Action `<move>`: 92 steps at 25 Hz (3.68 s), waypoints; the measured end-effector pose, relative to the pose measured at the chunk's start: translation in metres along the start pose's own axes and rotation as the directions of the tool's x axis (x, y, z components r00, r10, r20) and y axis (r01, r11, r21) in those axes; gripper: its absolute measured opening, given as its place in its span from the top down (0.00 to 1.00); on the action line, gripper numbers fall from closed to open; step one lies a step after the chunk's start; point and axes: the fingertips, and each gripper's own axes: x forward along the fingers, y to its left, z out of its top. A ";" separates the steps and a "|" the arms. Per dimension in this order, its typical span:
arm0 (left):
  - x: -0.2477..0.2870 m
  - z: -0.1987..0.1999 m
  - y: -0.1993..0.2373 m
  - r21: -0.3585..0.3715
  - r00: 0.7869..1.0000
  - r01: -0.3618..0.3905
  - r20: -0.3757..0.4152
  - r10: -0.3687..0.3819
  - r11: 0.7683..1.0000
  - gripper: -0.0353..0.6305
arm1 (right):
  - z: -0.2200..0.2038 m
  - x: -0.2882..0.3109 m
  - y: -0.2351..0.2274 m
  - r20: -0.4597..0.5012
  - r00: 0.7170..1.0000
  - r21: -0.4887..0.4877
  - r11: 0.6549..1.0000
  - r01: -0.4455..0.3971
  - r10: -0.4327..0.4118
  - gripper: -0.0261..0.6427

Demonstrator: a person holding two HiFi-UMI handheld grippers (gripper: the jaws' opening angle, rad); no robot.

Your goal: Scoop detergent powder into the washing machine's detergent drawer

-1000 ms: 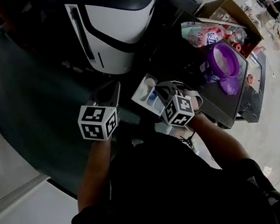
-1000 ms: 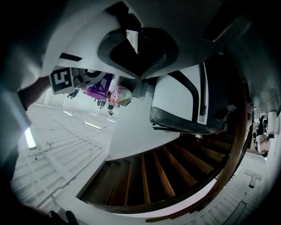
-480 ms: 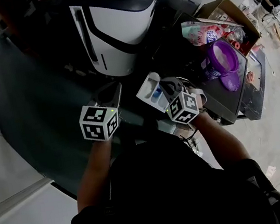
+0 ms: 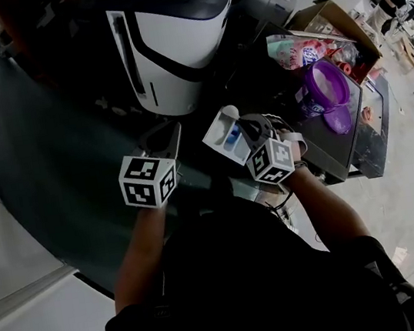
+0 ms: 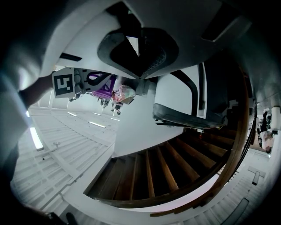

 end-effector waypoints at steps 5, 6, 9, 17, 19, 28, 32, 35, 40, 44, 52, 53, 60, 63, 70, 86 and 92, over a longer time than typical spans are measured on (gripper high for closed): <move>0.000 0.003 -0.005 0.006 1.000 0.007 0.007 -0.007 1.000 0.94 | -0.002 0.000 0.004 -0.003 1.000 0.006 1.000 0.006 -0.005 0.93; 0.000 0.003 -0.006 0.007 1.000 0.009 0.006 -0.009 1.000 0.94 | -0.003 0.000 0.007 -0.004 1.000 0.009 1.000 0.002 -0.002 0.93; 0.000 0.001 -0.010 0.010 1.000 0.016 0.002 -0.016 1.000 0.94 | -0.004 0.000 0.012 -0.002 1.000 0.005 1.000 0.010 -0.010 0.93; 0.004 -0.006 -0.016 0.017 1.000 0.028 -0.015 -0.028 0.999 0.94 | -0.006 0.000 0.022 0.007 1.000 0.047 0.999 0.002 -0.003 0.93; 0.006 -0.006 -0.017 0.017 1.000 0.025 -0.017 -0.024 1.000 0.94 | -0.007 -0.001 0.019 0.019 1.000 0.088 0.996 0.001 -0.003 0.93; 0.029 0.001 -0.033 0.021 0.999 0.002 -0.039 -0.001 1.000 0.94 | -0.021 -0.008 -0.003 0.122 0.991 0.279 0.956 -0.087 0.055 0.93; 0.047 0.005 -0.046 0.025 0.999 -0.005 -0.052 0.006 1.000 0.94 | -0.031 -0.012 -0.012 0.191 0.978 0.377 0.913 -0.154 0.086 0.93; 0.058 0.006 -0.055 0.019 0.998 -0.013 -0.065 0.015 1.000 0.94 | -0.040 -0.016 -0.019 0.237 0.966 0.444 0.873 -0.202 0.103 0.93; 0.074 0.008 -0.065 0.026 0.996 -0.027 -0.088 0.029 0.999 0.94 | -0.055 -0.022 -0.036 0.314 0.944 0.547 0.794 -0.265 0.098 0.93; 0.087 0.010 -0.075 0.034 0.994 -0.029 -0.101 0.033 0.999 0.94 | -0.066 -0.026 -0.042 0.355 0.929 0.584 0.751 -0.308 0.105 0.93; 0.108 0.016 -0.093 0.049 0.994 -0.024 -0.106 0.029 0.999 0.94 | -0.091 -0.032 -0.041 0.384 0.917 0.627 0.700 -0.342 0.104 0.93; 0.111 0.017 -0.096 0.051 0.994 -0.022 -0.106 0.027 0.998 0.94 | -0.095 -0.034 -0.043 0.388 0.916 0.632 0.694 -0.343 0.100 0.93; 0.132 0.025 -0.115 0.065 0.994 -0.014 -0.104 0.020 0.998 0.93 | -0.118 -0.054 -0.062 0.424 0.904 0.674 0.651 -0.349 0.045 0.93; 0.140 0.028 -0.123 0.050 0.995 -0.009 -0.097 0.014 0.999 0.94 | -0.130 -0.062 -0.067 0.451 0.893 0.713 0.596 -0.370 0.016 0.93; 0.153 0.044 -0.137 0.074 0.997 0.034 -0.077 -0.028 0.997 0.94 | -0.153 -0.078 -0.076 0.461 0.885 0.794 0.476 -0.378 -0.065 0.93; 0.147 0.079 -0.107 0.164 0.970 0.243 -0.064 -0.235 0.956 0.94 | -0.142 -0.123 -0.107 0.298 0.906 0.934 0.288 -0.211 -0.302 0.93; 0.141 0.091 -0.100 0.193 0.957 0.289 -0.055 -0.283 0.938 0.94 | -0.133 -0.140 -0.124 0.273 0.881 0.949 0.259 -0.181 -0.386 0.93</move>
